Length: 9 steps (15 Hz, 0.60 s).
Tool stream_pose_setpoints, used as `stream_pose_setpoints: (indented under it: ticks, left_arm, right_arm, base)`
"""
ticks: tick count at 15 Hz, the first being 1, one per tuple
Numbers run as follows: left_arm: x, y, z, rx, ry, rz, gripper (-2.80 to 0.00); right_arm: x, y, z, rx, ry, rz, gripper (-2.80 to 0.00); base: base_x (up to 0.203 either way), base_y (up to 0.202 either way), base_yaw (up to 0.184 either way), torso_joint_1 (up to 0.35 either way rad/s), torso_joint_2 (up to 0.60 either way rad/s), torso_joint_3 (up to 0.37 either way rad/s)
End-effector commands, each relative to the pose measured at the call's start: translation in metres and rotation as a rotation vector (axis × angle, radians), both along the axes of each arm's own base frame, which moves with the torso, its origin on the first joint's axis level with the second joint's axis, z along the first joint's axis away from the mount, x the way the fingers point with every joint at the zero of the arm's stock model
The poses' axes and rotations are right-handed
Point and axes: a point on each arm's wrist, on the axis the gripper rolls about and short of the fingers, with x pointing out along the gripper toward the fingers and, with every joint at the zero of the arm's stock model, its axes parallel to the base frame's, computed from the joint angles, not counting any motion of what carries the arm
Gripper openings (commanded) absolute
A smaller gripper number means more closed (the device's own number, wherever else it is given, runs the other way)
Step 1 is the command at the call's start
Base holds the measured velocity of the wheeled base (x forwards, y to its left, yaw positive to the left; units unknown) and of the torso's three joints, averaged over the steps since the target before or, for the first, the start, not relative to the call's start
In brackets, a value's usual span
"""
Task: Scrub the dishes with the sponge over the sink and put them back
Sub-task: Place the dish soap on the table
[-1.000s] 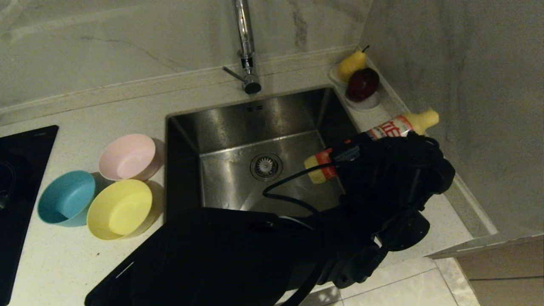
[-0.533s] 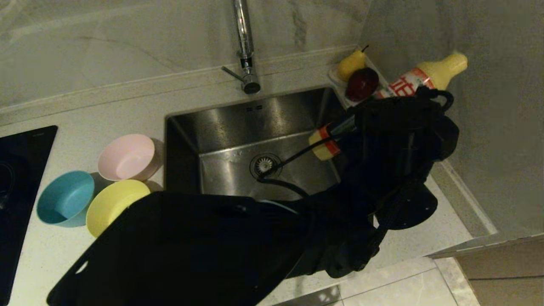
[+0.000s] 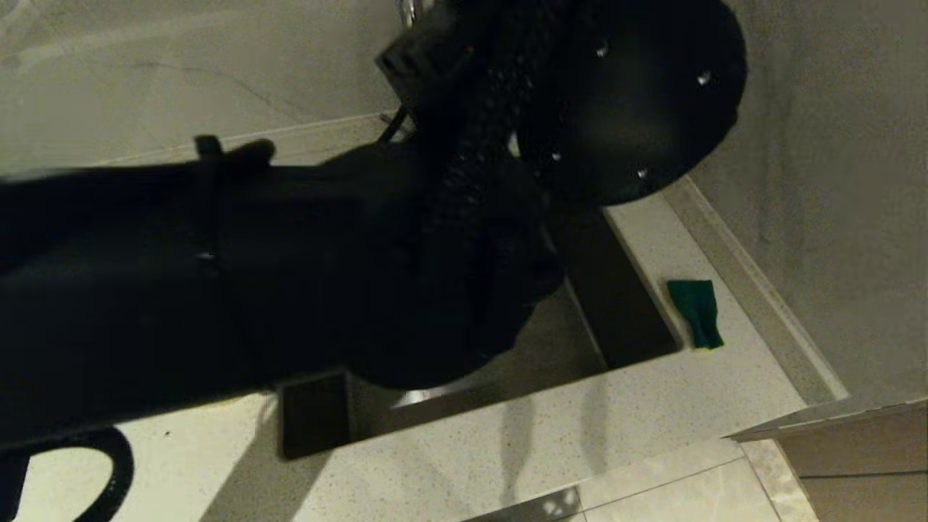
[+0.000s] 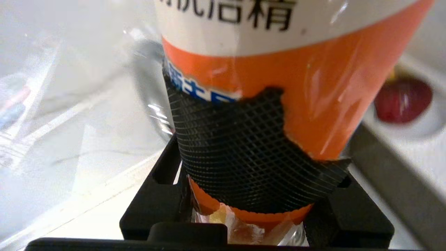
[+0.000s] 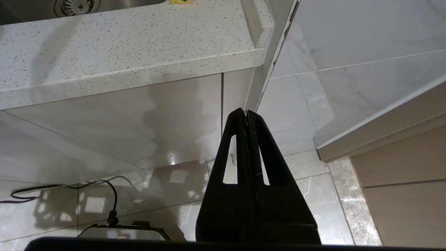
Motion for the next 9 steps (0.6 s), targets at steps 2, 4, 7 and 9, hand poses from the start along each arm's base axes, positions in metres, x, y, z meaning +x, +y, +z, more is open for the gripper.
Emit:
stream_pose_setpoints:
  ticks: [2,4,7,9]
  left_arm:
    - [-0.017,0.034,0.035,-0.092,-0.051,-0.012,-2.80]
    - [-0.025,0.051,0.049,-0.133,-0.070,-0.014,-2.80]
    - [-0.039,0.080,0.072,-0.195,-0.101,-0.013,-2.80]
    - [-0.049,0.099,0.084,-0.229,-0.116,-0.013,-2.80]
  right_arm:
    - [0.000,0.000,0.000,0.000,0.002,-0.001,-2.80]
    - [0.000,0.000,0.000,0.001,0.001,0.000,-2.80]
    - [0.000,0.000,0.000,0.001,0.000,-0.001,-2.80]
    - [0.000,0.000,0.000,0.000,0.002,0.000,-2.80]
  base:
    - [0.000,0.000,0.000,0.000,0.00,0.000]
    - [0.000,0.000,0.000,0.000,0.00,0.000]
    - [0.000,0.000,0.000,0.000,0.00,0.000]
    - [0.000,0.000,0.000,0.000,0.00,0.000]
